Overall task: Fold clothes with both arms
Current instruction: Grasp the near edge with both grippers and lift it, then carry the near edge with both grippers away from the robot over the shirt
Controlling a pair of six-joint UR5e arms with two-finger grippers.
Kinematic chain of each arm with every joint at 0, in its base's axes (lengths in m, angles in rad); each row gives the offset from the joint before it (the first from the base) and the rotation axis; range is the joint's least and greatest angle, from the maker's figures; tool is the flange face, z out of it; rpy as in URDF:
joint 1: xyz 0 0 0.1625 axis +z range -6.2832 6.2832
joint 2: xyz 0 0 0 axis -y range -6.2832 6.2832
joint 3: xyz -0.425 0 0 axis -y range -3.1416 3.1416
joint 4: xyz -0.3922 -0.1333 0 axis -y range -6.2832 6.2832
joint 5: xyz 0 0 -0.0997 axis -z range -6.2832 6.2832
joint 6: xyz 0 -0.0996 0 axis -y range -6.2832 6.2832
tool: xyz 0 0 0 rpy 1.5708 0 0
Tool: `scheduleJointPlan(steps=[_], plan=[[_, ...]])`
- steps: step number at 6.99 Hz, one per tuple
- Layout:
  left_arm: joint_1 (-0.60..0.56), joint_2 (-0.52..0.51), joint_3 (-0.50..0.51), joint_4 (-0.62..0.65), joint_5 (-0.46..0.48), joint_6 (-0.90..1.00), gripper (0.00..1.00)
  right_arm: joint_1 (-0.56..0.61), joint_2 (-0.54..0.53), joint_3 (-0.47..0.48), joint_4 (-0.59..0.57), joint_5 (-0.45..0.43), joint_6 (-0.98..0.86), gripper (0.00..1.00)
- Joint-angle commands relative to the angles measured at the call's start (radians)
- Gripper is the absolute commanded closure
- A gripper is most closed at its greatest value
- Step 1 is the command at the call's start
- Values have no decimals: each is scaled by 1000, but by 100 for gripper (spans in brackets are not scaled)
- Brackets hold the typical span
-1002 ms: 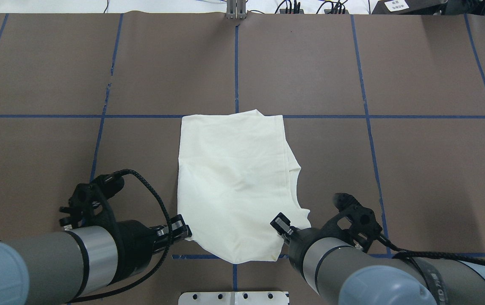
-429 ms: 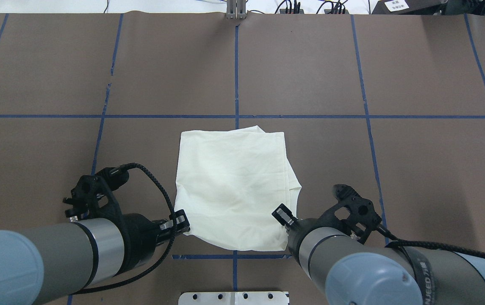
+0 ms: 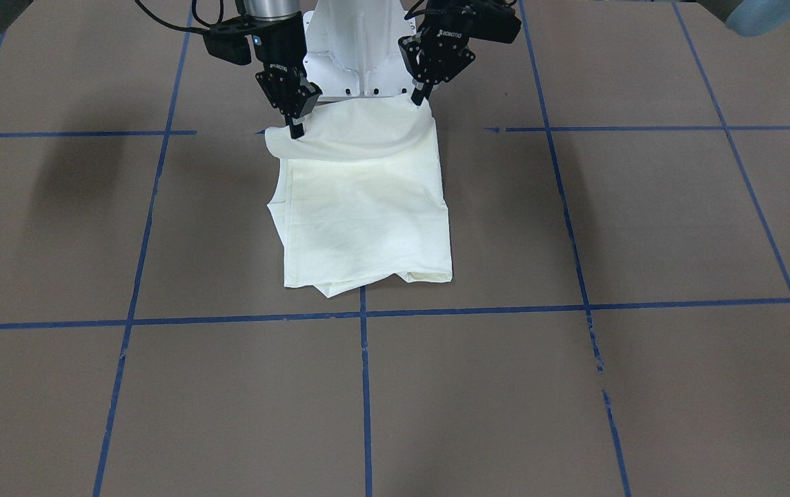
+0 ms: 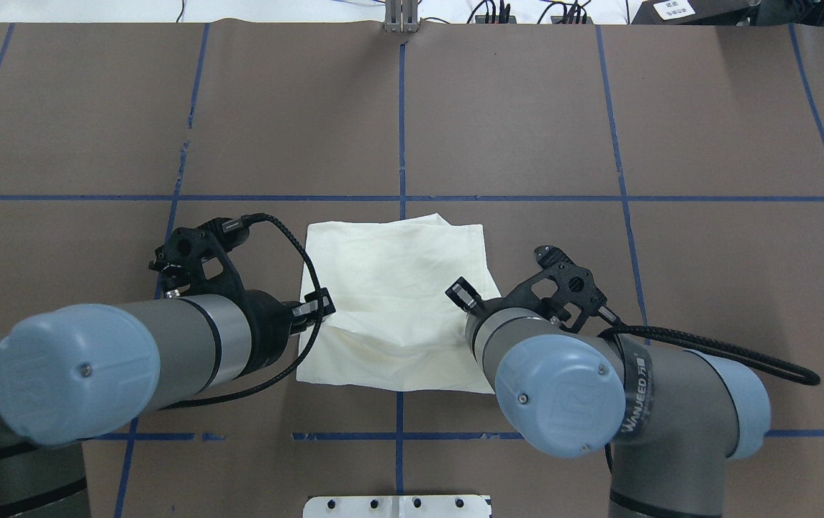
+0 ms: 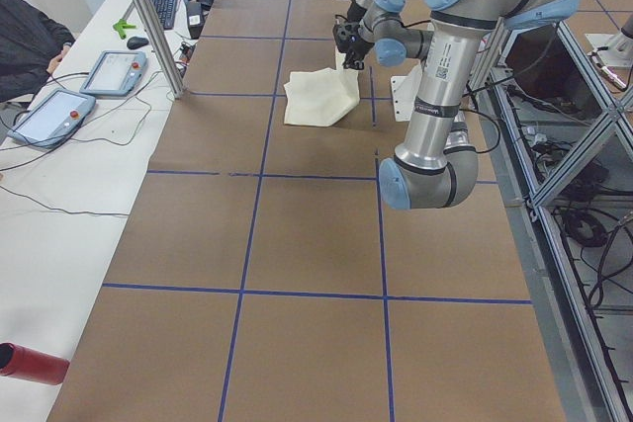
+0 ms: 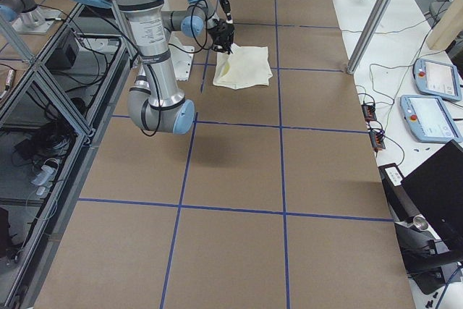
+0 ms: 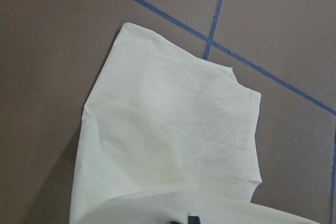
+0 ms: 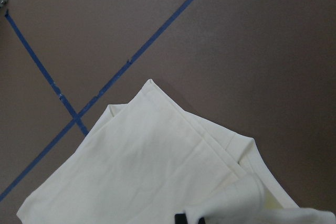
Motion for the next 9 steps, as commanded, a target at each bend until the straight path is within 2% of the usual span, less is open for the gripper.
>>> scheduleJointPlan(steps=[1,4,5,6,8,9], plan=[[-65,-66,114,-7,-11,37,100,79,68,-125,45,35,-45,100],[-125,-76,246,-96,-11,85,100,114,102,-220,46,41,-60,100],[-145,-87,286,-121,-11,86,100,135,143,-278,46,56,-69,100],[-156,-123,335,-122,-11,117,100,145,150,-302,57,67,-73,100],[-170,-136,399,-173,-11,120,100,166,150,-425,244,67,-118,100],[-170,-145,436,-187,-11,122,100,174,153,-470,279,67,-135,100]])
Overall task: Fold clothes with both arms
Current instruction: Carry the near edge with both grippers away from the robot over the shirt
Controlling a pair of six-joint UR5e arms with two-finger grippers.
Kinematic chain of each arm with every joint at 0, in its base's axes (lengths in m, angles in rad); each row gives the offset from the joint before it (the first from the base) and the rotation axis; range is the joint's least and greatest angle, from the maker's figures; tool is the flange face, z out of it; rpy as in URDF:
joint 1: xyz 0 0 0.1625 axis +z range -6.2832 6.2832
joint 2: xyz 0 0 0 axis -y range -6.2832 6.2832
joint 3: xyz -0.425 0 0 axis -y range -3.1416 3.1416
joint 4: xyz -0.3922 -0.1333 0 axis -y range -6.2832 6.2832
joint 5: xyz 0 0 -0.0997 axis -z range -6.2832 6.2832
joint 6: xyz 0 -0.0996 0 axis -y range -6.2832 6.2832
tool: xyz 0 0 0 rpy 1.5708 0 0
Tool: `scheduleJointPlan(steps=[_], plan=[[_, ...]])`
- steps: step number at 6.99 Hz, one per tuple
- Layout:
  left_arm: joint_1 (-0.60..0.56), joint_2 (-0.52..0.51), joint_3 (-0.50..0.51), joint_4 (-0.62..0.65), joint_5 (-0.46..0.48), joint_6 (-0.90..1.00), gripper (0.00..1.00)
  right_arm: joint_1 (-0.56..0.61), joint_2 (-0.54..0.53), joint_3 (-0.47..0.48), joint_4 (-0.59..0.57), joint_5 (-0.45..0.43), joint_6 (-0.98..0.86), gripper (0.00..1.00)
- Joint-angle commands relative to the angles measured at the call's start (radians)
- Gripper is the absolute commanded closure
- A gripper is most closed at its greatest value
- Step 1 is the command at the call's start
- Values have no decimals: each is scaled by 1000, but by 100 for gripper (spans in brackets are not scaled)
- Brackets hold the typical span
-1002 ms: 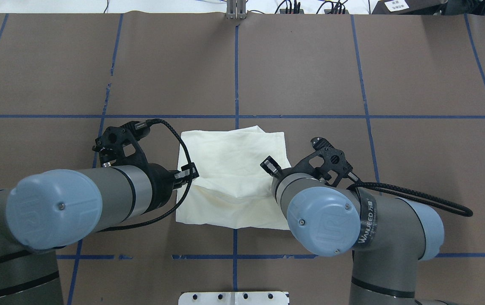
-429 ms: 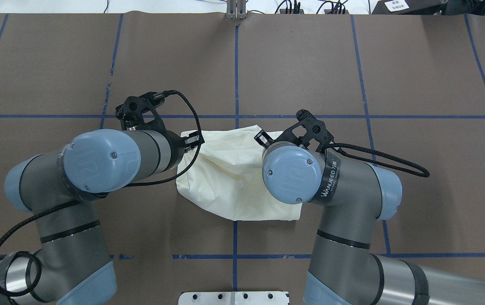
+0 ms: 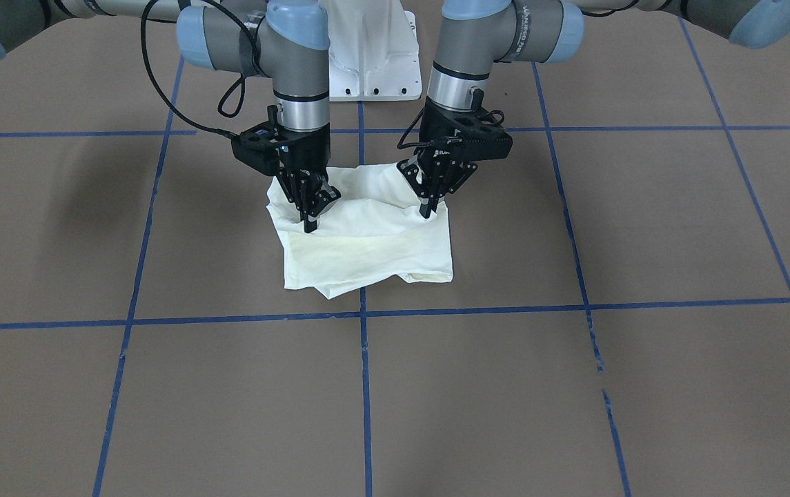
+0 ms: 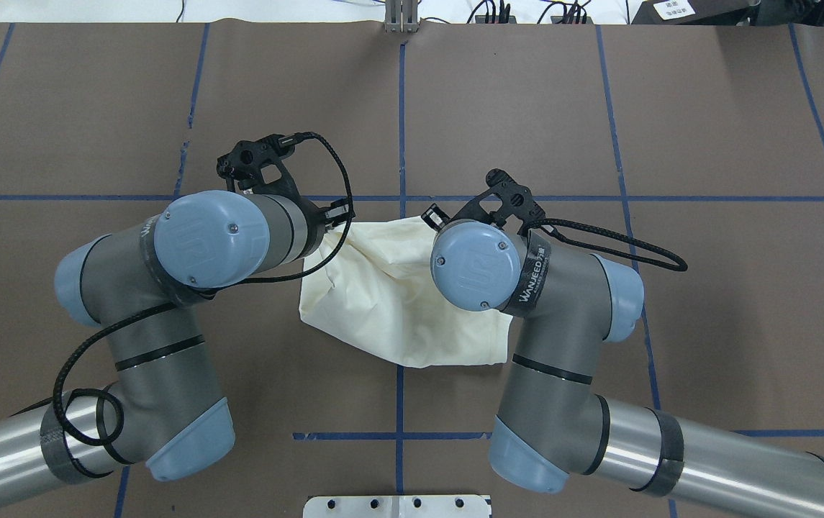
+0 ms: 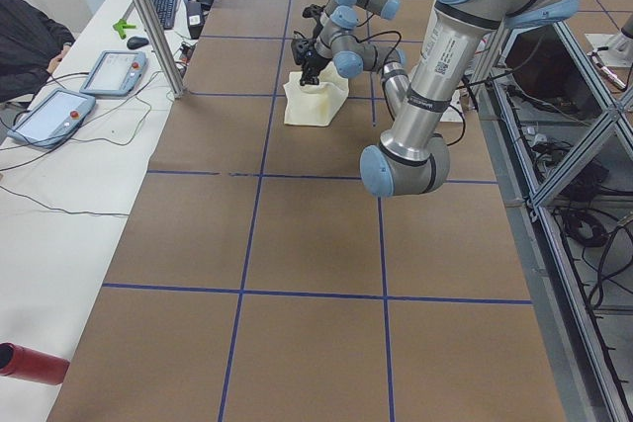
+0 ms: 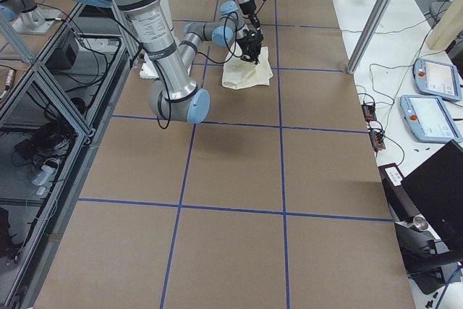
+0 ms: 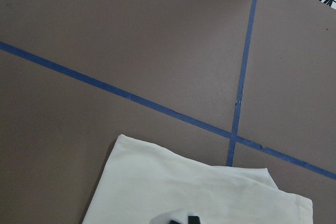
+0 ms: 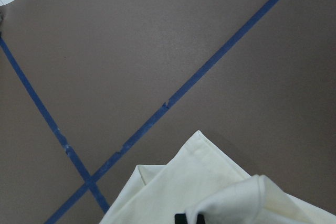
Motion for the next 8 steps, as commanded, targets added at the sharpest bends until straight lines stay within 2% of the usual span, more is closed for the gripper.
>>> scheduleJointPlan(steps=[1,3,6,7,8], plan=[[-4,-21,70,-24,1,3,100,18,8,-83,73,8,-36,100],[-2,-22,125,-74,1,3,100,26,8,-93,78,18,-46,100],[2,-21,128,-79,2,3,100,29,9,-142,90,21,-74,100],[2,-21,127,-79,0,3,100,35,9,-174,142,19,-112,58],[4,-19,127,-79,0,3,100,41,11,-186,159,19,-156,20]])
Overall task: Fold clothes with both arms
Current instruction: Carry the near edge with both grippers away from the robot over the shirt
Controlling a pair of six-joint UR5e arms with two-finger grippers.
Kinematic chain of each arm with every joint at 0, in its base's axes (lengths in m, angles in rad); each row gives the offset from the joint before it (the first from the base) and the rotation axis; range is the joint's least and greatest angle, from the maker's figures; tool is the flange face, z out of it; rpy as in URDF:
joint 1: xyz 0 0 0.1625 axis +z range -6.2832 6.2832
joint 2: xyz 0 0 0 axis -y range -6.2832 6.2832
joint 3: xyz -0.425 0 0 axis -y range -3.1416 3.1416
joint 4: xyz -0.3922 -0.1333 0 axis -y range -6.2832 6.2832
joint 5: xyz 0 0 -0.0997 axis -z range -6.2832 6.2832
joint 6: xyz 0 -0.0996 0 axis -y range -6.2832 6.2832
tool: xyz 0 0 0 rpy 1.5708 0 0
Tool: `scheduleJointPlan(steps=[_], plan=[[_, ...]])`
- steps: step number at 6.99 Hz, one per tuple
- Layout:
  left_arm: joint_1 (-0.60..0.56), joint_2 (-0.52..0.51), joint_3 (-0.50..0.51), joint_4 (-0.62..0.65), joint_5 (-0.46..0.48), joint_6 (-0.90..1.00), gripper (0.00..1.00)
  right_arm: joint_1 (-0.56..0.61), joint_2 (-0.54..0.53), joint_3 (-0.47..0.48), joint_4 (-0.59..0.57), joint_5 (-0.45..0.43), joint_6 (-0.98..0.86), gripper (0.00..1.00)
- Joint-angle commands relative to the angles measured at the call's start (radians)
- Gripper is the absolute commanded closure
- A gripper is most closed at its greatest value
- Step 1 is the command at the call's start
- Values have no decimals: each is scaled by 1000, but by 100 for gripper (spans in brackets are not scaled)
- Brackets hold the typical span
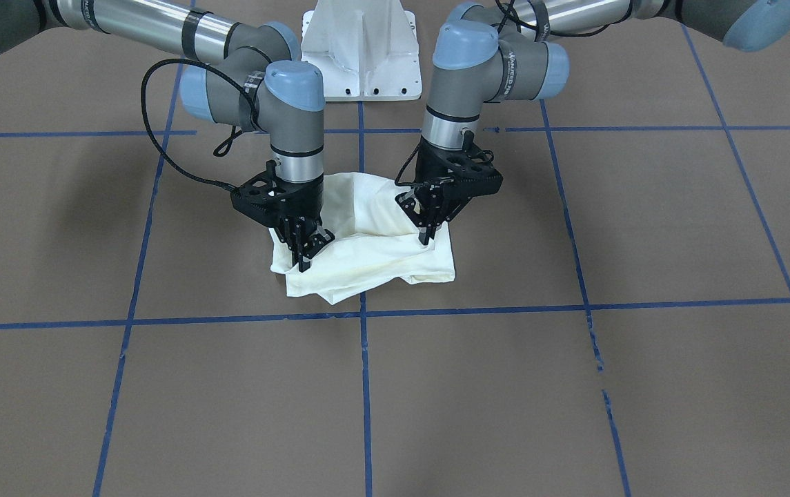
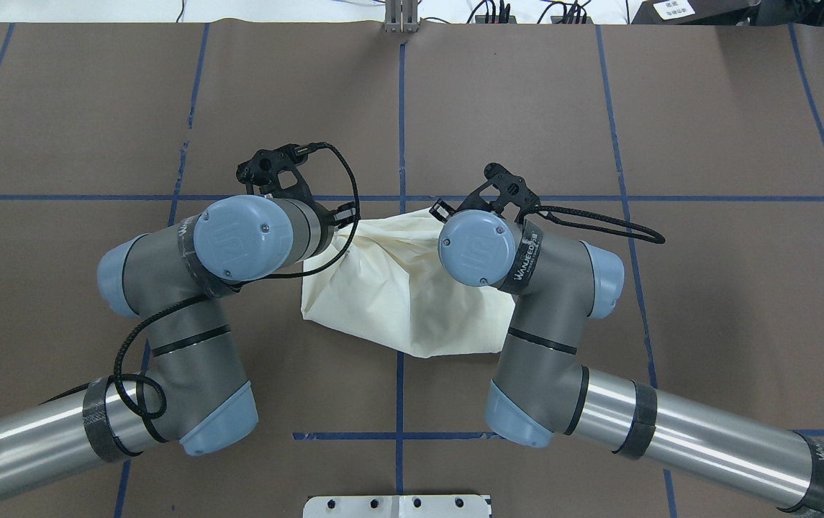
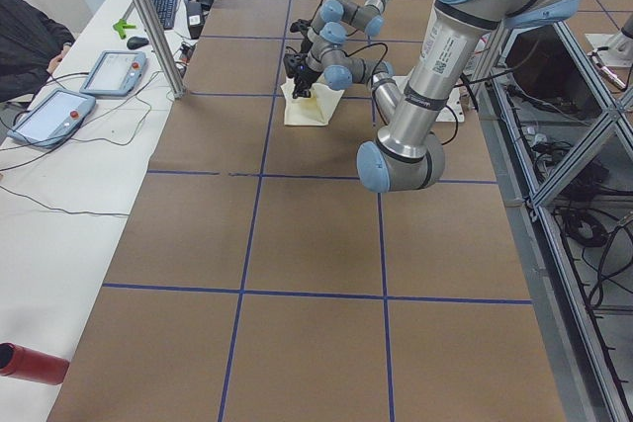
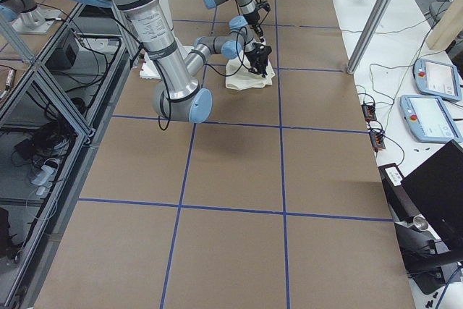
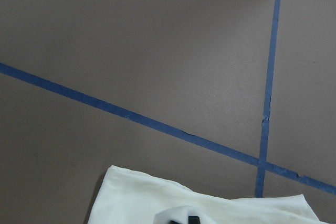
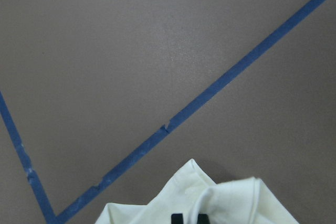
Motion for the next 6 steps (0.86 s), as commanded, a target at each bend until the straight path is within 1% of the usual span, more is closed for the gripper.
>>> scheduleJointPlan(steps=[1,2,3,4,5,6], plan=[[3,4,-2,0,0,0,100,14,16,-24,31,7,-57,17],[4,7,-3,0,0,0,85,17,21,-22,29,10,-58,1],[4,12,-11,0,-2,64,1,30,29,-10,32,41,-119,0],[0,15,-31,3,-17,168,0,45,21,33,35,114,-168,0],[-31,39,-69,3,-96,226,0,42,-9,94,34,133,-234,0],[-75,53,-104,3,-158,308,0,21,-41,132,34,130,-306,0]])
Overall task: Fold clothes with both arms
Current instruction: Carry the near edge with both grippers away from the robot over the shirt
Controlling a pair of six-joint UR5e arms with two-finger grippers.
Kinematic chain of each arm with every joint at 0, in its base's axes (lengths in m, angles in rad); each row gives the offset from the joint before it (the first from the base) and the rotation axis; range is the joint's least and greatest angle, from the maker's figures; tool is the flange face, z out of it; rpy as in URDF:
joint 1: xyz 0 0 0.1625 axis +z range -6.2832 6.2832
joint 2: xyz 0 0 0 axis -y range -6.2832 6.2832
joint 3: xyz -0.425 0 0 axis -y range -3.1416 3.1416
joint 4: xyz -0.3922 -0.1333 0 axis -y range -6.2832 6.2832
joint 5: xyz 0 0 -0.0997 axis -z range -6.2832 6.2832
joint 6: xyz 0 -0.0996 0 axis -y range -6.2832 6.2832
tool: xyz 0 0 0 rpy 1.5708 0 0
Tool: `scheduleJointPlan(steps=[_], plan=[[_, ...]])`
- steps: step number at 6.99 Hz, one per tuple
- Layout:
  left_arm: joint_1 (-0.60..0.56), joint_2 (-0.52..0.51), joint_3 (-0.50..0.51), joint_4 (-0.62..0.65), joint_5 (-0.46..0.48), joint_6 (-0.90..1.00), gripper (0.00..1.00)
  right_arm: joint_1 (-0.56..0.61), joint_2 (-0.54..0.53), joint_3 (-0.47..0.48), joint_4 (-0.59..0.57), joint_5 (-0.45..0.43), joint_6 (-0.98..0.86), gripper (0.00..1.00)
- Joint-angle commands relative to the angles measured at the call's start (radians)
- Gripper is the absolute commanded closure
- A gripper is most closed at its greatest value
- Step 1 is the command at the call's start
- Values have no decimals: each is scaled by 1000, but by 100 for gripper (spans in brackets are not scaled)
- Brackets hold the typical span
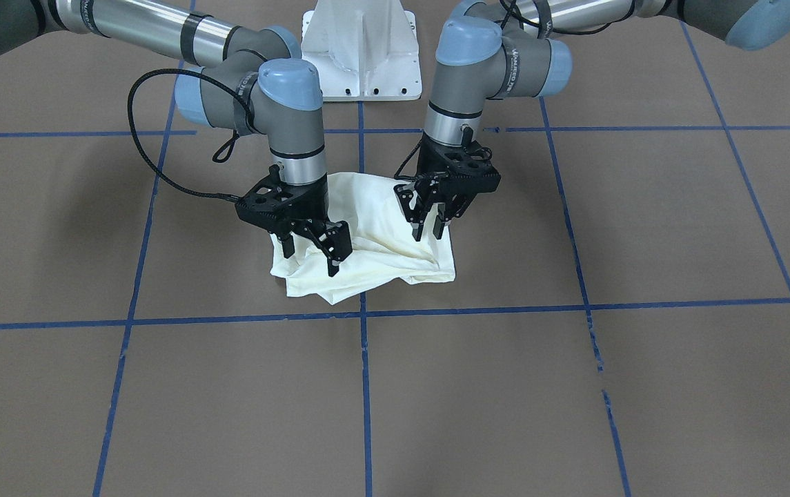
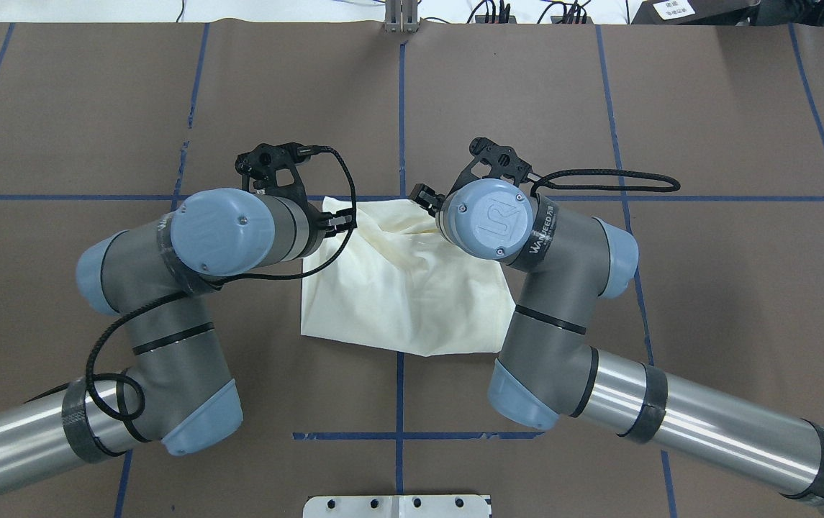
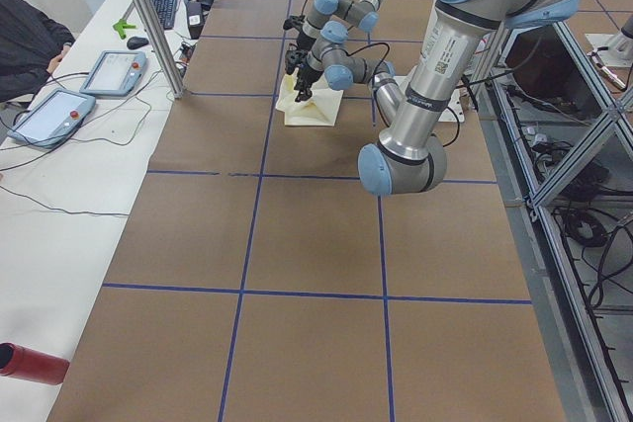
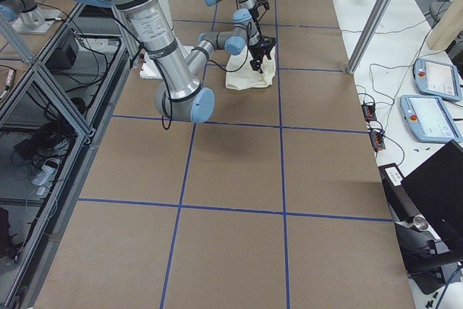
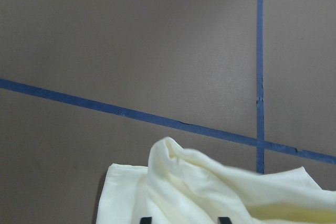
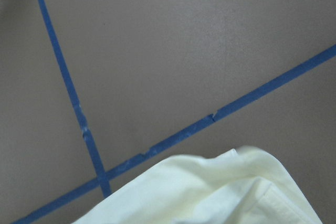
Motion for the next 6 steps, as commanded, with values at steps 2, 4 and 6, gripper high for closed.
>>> scheduleJointPlan(steps=[2,4,6], plan=[[-51,42,-58,0,-81,103,0,-100,-41,43,-6,-44,-106,0],[-50,45,-64,0,-79,99,0,-99,-24,-43,-5,-81,-245,0],[-48,46,-66,0,-81,97,0,-18,-6,-110,-8,-80,-313,0]])
